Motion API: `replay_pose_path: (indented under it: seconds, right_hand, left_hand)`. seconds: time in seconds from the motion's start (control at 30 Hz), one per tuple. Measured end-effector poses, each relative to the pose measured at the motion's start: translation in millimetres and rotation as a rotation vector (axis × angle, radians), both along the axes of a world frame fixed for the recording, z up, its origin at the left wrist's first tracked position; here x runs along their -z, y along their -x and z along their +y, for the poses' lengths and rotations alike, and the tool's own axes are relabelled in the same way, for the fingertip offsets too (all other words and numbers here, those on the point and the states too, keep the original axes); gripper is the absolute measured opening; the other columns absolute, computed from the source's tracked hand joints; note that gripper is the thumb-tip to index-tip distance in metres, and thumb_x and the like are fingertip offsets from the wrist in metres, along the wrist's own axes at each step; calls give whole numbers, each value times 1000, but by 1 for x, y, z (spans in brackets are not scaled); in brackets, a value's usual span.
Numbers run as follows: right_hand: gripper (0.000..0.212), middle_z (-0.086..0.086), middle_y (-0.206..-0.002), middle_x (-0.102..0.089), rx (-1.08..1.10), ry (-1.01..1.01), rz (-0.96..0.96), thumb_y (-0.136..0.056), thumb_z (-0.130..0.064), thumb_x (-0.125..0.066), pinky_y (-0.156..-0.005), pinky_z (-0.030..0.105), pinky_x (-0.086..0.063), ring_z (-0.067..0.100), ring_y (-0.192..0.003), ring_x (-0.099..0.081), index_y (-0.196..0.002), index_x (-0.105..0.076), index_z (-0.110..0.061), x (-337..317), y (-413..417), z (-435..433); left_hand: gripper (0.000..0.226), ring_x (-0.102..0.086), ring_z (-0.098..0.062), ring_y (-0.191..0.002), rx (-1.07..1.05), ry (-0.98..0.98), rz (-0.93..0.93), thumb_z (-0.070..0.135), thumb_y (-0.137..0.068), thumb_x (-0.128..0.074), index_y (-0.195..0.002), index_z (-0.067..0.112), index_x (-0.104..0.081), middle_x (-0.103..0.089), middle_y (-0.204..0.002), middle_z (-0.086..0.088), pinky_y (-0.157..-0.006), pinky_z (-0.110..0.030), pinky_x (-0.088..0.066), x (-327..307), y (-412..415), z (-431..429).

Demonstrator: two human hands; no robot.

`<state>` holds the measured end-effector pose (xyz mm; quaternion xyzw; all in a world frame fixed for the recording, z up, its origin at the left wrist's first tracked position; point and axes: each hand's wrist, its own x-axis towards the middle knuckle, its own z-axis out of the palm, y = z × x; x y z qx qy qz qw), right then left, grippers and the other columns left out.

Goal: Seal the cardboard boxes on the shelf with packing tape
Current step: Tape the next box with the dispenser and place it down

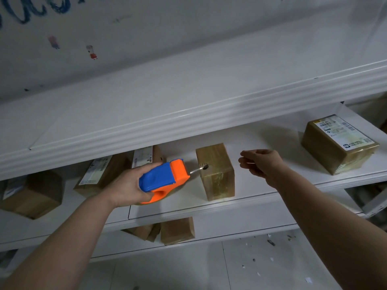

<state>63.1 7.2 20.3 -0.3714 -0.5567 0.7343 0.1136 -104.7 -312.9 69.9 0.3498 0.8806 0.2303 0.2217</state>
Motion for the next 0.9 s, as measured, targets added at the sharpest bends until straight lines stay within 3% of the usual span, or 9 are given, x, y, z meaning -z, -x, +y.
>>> replay_pose_path:
  seconds: [0.2, 0.3, 0.4, 0.53, 0.6, 0.67, 0.73, 0.8, 0.9]
  right_hand:
    - [16, 7, -81, -73, -38, 42, -50, -87, -17, -70, -56, 22, -52, 11, -64, -70, -96, -69, -4, 19, 2, -4]
    - [12, 8, -81, -72, -62, 23, -71, -88, -16, -69, -58, 25, -57, 15, -66, -68, -92, -68, -5, 25, 4, -9]
    - [11, 6, -80, -72, -52, -65, -94, -88, -20, -70, -63, 29, -57, 17, -65, -66, -88, -69, -9, 29, 6, -16]
    - [19, -5, -77, -73, -16, -328, -169, -86, -35, -65, -68, 35, -57, 15, -69, -67, -91, -74, -20, 39, 10, -23]
    - [38, -5, -96, -73, -33, -499, -275, -84, -49, -59, -79, 38, -56, 19, -85, -67, -113, -68, -27, 44, 12, -27]
    - [62, 4, -121, -63, -81, -538, -365, -86, -56, -50, -88, 40, -51, 26, -102, -62, -141, -41, -29, 55, 16, -30]
    - [62, 8, -128, -57, -122, -534, -387, -91, -51, -45, -94, 44, -48, 29, -109, -58, -146, -28, -27, 66, 19, -33]
    - [51, 8, -131, -58, -89, -575, -317, -97, -39, -44, -100, 41, -44, 27, -118, -55, -144, -38, -20, 67, 18, -35]
    - [42, 1, -141, -52, 46, -609, 23, -101, -32, -42, -106, 22, -33, 17, -132, -46, -140, -48, -16, 45, 11, -44]
  left_hand:
    - [72, -56, 9, -105, -2, 45, 0, 32, -55, -70, -114, 64, -44, -60, -115, 25, -84, -8, -42, 7, -5, 7]
    - [78, -59, 1, -104, -1, 79, 14, 36, -55, -70, -125, 60, -43, -61, -115, 20, -89, -20, -48, 13, -7, 13]
    - [88, -59, -4, -105, -4, 106, 27, 39, -55, -69, -138, 47, -41, -61, -115, 16, -93, -27, -49, 20, -12, 21]
    - [87, -59, -6, -102, -18, 102, 18, 36, -57, -69, -138, 47, -39, -61, -111, 17, -92, -33, -51, 28, -18, 28]
    - [85, -59, -5, -101, -26, 96, 15, 35, -57, -70, -135, 49, -40, -61, -110, 17, -91, -35, -51, 30, -19, 29]
    - [81, -59, -6, -100, -25, 96, 8, 32, -58, -71, -129, 54, -40, -61, -109, 16, -90, -37, -52, 30, -21, 30]
    - [79, -59, -5, -101, -23, 96, -3, 29, -59, -72, -123, 61, -37, -60, -109, 16, -91, -36, -52, 30, -24, 29]
    - [76, -59, -5, -100, -33, 90, -5, 29, -60, -71, -114, 69, -35, -60, -108, 16, -89, -33, -52, 30, -25, 28]
    - [73, -60, -7, -97, -21, 90, -11, 27, -63, -70, -112, 70, -36, -62, -105, 14, -86, -33, -52, 27, -25, 30]
